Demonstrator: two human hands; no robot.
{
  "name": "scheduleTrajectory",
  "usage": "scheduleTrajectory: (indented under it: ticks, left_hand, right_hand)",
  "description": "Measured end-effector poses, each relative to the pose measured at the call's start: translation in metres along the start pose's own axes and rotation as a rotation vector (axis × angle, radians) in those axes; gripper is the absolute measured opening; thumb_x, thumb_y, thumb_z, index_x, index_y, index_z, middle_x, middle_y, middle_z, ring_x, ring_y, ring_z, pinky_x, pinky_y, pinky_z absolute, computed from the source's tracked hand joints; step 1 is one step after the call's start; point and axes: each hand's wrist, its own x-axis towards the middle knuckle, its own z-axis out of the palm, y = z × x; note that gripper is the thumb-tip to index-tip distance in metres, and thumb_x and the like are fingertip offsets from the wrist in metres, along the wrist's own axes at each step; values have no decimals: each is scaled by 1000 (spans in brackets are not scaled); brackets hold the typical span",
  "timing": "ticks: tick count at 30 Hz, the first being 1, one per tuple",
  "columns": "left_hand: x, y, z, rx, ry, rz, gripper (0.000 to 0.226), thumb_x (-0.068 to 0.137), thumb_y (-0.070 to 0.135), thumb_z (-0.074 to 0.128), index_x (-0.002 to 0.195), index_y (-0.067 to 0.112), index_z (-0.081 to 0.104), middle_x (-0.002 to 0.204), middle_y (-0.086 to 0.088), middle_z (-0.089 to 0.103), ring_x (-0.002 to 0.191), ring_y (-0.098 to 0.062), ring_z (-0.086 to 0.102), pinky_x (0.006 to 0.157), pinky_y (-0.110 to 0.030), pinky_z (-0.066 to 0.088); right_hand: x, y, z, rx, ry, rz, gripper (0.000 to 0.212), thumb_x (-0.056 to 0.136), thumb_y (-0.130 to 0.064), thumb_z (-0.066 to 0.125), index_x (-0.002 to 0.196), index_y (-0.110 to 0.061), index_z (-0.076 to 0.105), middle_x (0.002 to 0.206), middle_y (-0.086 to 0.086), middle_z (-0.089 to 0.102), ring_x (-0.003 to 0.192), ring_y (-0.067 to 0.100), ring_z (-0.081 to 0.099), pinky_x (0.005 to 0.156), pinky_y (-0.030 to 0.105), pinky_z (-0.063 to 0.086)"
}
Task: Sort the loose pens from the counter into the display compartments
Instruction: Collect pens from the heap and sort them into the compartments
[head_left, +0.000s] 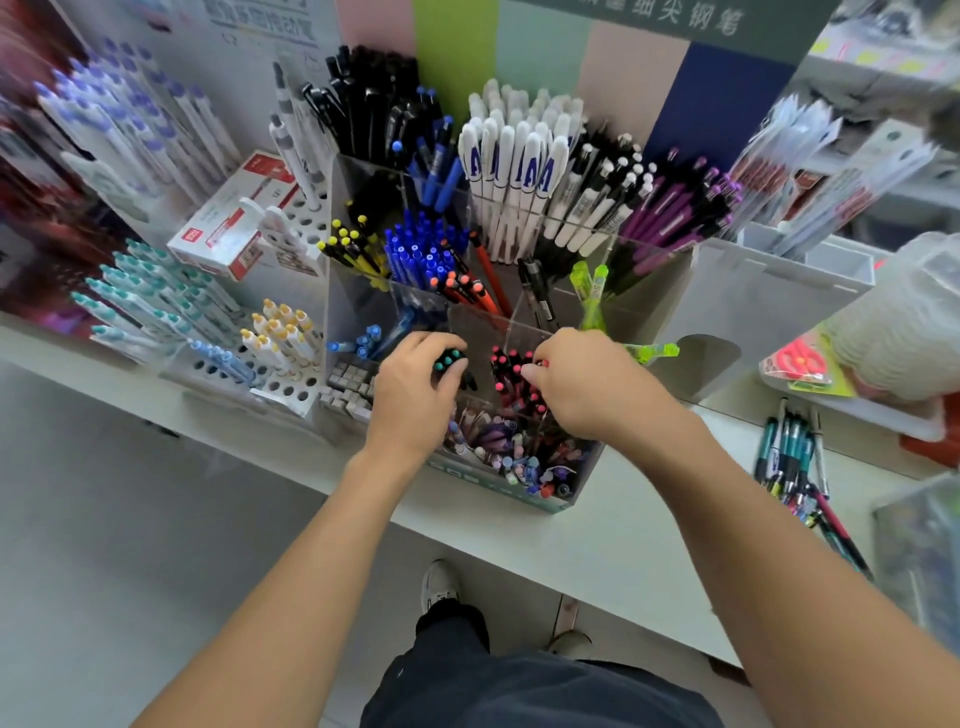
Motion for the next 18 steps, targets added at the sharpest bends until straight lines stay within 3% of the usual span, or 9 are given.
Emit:
scheduleTrajectory:
  ticks: [4, 7, 9, 11, 13, 15, 18]
  left_hand:
    - [1, -5, -4, -64, -112, 32, 19, 91, 12, 73, 110, 14, 74, 107, -1, 70, 98, -12, 65, 86, -22, 53]
    - [-2, -5, -3, -24, -98, 54, 29, 92, 13, 73, 121, 12, 71, 116, -5, 67, 106, -16, 62, 92, -28, 51]
    - [-5, -3, -3, -39, -56, 28, 41, 91, 13, 74, 131, 14, 65, 123, -4, 63, 111, -15, 60, 96, -27, 50]
    - [-10, -2, -5, -94, -30, -6, 49, 89, 8, 75, 135, 15, 60, 129, -2, 58, 116, -11, 57, 96, -23, 52]
    - [-14, 0, -7, -133, -25, -20, 51, 89, 3, 74, 137, 13, 59, 134, -1, 55, 120, -7, 53, 98, -20, 51]
    - [-16, 2, -7, -114, -37, 8, 51, 90, 1, 71, 139, 12, 57, 139, -1, 55, 128, -6, 49, 107, -19, 45]
    - [-17, 9, -5, 27, -33, 38, 51, 92, 3, 68, 141, 12, 56, 145, -5, 54, 141, -16, 41, 118, -15, 22]
  right_hand:
    - [8, 0, -10, 79, -90, 20, 39, 106, -31, 50, 75, -8, 53, 70, 7, 53, 64, 23, 51, 51, 31, 35]
    - [13, -6, 4, -26, -92, 30, 35, 103, -23, 55, 72, -12, 44, 81, 11, 60, 62, 21, 50, 53, 32, 37]
    - [13, -8, 7, -23, -73, 35, 28, 97, -25, 66, 81, -9, 49, 94, 12, 64, 70, 25, 56, 62, 35, 46]
    - [9, -7, 4, -19, -32, 31, 36, 85, -28, 81, 102, -9, 56, 98, 10, 62, 83, 30, 62, 69, 38, 53]
    - [9, -5, 4, -59, 51, 9, 37, 82, -14, 81, 112, -9, 60, 99, 8, 63, 87, 32, 64, 69, 38, 53]
    - [11, -2, 9, -60, 113, 2, 31, 86, -3, 73, 114, -15, 67, 93, 5, 60, 86, 33, 65, 66, 35, 49]
    - [9, 6, 20, -138, 165, -65, 26, 94, -11, 67, 117, -21, 69, 86, 2, 54, 86, 31, 66, 62, 34, 48]
